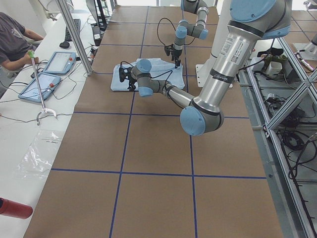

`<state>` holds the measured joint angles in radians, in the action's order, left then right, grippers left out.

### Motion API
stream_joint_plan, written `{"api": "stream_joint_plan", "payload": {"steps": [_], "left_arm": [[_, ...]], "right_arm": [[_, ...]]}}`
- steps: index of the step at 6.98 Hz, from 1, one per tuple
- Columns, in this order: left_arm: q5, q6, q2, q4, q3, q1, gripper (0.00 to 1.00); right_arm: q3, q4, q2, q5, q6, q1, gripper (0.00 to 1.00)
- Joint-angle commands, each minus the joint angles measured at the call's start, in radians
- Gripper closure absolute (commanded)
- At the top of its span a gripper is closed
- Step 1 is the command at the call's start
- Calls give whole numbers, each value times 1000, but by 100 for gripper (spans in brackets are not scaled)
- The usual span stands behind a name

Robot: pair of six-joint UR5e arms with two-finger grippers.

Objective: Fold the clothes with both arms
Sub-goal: 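Release the shirt with both grippers and move the right gripper to the near hem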

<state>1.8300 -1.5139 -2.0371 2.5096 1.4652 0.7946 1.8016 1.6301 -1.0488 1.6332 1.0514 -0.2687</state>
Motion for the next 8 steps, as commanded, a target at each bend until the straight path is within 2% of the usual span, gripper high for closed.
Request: {"api": "stream_joint_plan", "payload": {"steps": [1, 3, 6, 8], "left_arm": [[0, -3, 0, 0, 3, 0, 0], [0, -5, 0, 0, 3, 0, 0], [0, -8, -2, 0, 6, -2, 0], [0, -8, -2, 0, 24, -2, 0]], "right_arm": [[13, 54, -13, -3, -7, -9, 0], [74, 105, -60, -3, -57, -36, 0], [270, 103, -328, -24, -39, -29, 0], [289, 105, -312, -19, 11, -20, 0]]}}
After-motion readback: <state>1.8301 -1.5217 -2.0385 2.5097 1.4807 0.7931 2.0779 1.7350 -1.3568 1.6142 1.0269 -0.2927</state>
